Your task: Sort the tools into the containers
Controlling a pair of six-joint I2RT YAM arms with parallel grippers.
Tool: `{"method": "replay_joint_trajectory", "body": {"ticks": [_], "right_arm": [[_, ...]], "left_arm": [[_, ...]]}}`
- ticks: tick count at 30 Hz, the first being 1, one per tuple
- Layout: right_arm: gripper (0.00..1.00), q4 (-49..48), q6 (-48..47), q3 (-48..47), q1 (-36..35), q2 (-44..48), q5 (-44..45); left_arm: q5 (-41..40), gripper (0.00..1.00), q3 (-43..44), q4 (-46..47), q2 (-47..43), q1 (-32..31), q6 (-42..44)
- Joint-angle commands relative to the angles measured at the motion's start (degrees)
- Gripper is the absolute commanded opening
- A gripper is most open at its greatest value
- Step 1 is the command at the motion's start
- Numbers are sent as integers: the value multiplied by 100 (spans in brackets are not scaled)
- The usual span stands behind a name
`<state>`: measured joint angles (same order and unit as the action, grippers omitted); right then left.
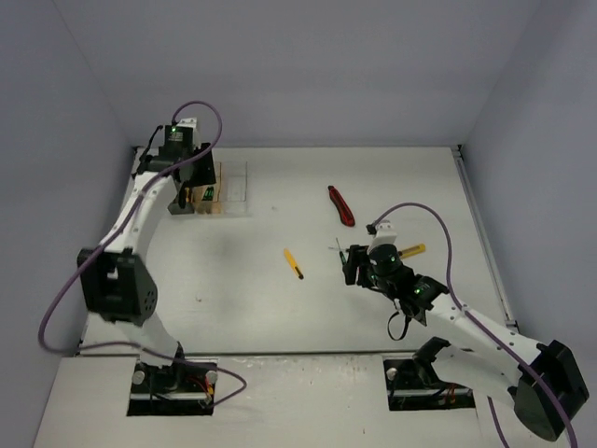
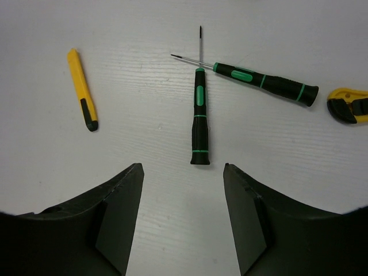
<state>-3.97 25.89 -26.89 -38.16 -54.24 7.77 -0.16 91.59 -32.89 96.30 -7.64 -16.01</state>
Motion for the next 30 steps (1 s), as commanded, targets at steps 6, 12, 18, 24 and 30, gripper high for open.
{"method": "replay_joint_trajectory", "body": {"ticks": [6, 12, 18, 24, 30], "right_arm": [[45, -226, -157, -786, 97, -1314, 235], [42, -227, -234, -1101, 166, -2179, 250], [39, -320, -248, -1230, 186, -2766, 306], [21, -487, -251, -1182, 186, -3035, 305], [5, -597, -313, -1214, 89, -3303, 66]], "left_arm": [[378, 75, -2022, 856, -3818, -380, -408], [825, 80, -3335, 765, -4888, -378, -597], [1047, 80, -4154, 836, -5217, -378, -678], [1155, 80, -4264, 799, -5183, -323, -663], [1325, 79, -4334, 837, -5236, -106, -737]]}}
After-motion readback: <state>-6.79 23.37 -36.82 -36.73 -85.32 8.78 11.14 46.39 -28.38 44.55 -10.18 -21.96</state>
